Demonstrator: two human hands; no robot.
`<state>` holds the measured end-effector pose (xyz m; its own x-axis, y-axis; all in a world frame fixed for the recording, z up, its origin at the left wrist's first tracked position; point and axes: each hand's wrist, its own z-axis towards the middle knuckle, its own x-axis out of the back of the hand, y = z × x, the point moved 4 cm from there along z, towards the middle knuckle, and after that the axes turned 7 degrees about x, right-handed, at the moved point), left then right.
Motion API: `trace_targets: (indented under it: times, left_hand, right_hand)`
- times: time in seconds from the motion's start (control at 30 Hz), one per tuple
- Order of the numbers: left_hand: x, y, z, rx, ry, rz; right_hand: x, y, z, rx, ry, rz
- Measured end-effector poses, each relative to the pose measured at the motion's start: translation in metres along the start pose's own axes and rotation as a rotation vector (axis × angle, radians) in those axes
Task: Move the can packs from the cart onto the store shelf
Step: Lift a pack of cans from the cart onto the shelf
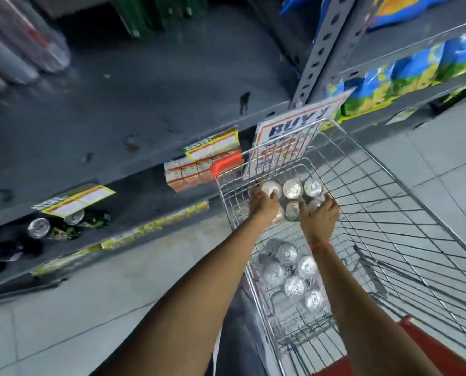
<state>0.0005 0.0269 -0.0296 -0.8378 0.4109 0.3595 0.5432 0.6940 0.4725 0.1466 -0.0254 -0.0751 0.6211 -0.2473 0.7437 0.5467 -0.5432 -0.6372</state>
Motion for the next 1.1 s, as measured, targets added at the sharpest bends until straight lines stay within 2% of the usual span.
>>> trace_targets:
  times: [0.1, 0.2, 0.27, 0.4, 0.57, 0.73, 0.97, 1.1]
  left_hand:
    - [-0.008, -0.002, 0.013, 0.167, -0.019, -0.125]
    - [-0.015, 0.001, 0.016, 0.216, -0.055, -0.225]
    - [-0.019, 0.001, 0.017, 0.224, -0.057, -0.222]
    - [-0.021, 0.000, 0.016, 0.220, -0.023, -0.200]
    - [-0.008, 0.012, -0.001, 0.129, -0.010, -0.173]
    - [0.025, 0.039, -0.051, -0.013, -0.002, -0.066]
    - [0.101, 0.079, -0.147, -0.303, 0.087, 0.028]
    - [0.153, 0.096, -0.194, -0.442, 0.177, -0.045]
  right_hand:
    - [-0.004, 0.020, 0.013, -0.168, -0.124, 0.263]
    - [-0.005, 0.031, 0.025, -0.255, -0.250, 0.514]
    - [-0.007, 0.036, 0.032, -0.271, -0.298, 0.600]
    - [-0.004, 0.034, 0.032, -0.282, -0.262, 0.669]
    - [0.001, 0.036, 0.020, -0.294, -0.222, 0.703]
    - [0.048, -0.009, -0.002, -0.285, -0.131, 0.690]
    - [0.145, -0.112, -0.039, -0.053, -0.038, 0.592]
    - [0.187, -0.177, -0.061, 0.058, -0.005, 0.499]
